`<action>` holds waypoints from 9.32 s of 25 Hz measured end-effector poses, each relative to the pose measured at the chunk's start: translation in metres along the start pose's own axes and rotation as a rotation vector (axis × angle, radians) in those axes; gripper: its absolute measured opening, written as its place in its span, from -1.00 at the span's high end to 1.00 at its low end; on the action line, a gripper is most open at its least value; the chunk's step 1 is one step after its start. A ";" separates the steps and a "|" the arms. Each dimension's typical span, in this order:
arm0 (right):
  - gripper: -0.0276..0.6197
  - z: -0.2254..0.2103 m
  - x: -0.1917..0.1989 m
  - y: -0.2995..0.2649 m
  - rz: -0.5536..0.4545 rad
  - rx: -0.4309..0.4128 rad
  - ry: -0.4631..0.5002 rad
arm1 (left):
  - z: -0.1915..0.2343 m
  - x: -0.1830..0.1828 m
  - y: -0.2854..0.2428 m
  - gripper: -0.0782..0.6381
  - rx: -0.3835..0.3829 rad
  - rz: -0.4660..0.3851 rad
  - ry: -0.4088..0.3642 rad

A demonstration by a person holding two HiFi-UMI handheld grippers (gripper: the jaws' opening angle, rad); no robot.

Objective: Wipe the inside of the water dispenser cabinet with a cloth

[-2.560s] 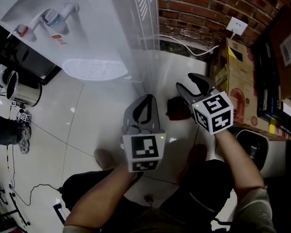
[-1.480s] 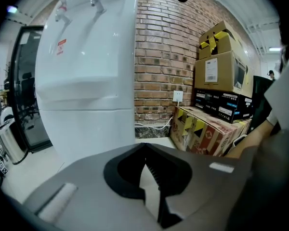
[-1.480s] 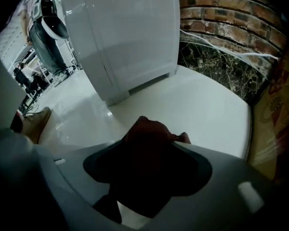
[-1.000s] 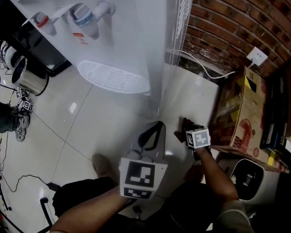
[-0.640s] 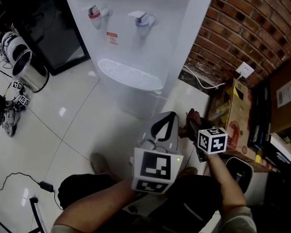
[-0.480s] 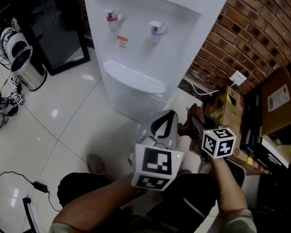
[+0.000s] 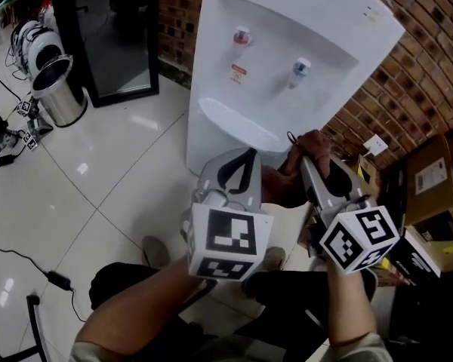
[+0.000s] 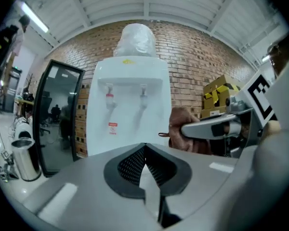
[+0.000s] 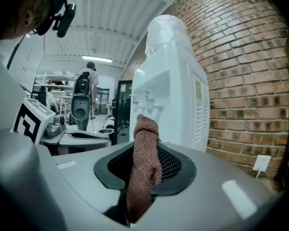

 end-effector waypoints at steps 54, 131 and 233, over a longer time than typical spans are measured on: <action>0.57 -0.075 0.057 0.028 0.117 0.041 -0.023 | -0.073 0.158 -0.136 -0.27 -0.191 0.382 0.054; 0.56 0.234 0.038 -0.179 0.067 -0.763 0.312 | 0.189 0.178 0.086 0.20 -0.107 0.584 -0.062; 0.56 0.250 0.161 -0.211 0.245 -0.820 0.519 | 0.254 0.186 0.099 0.78 -0.235 0.498 0.124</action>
Point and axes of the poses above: the fingertips, and each gripper's own axes: y backward along the fingers, z to its left, x out of its underside, the point moved 8 cm from there along y, backward along the fingers, and after that the axes turned 3 degrees about -y, right-handed, at the moved point
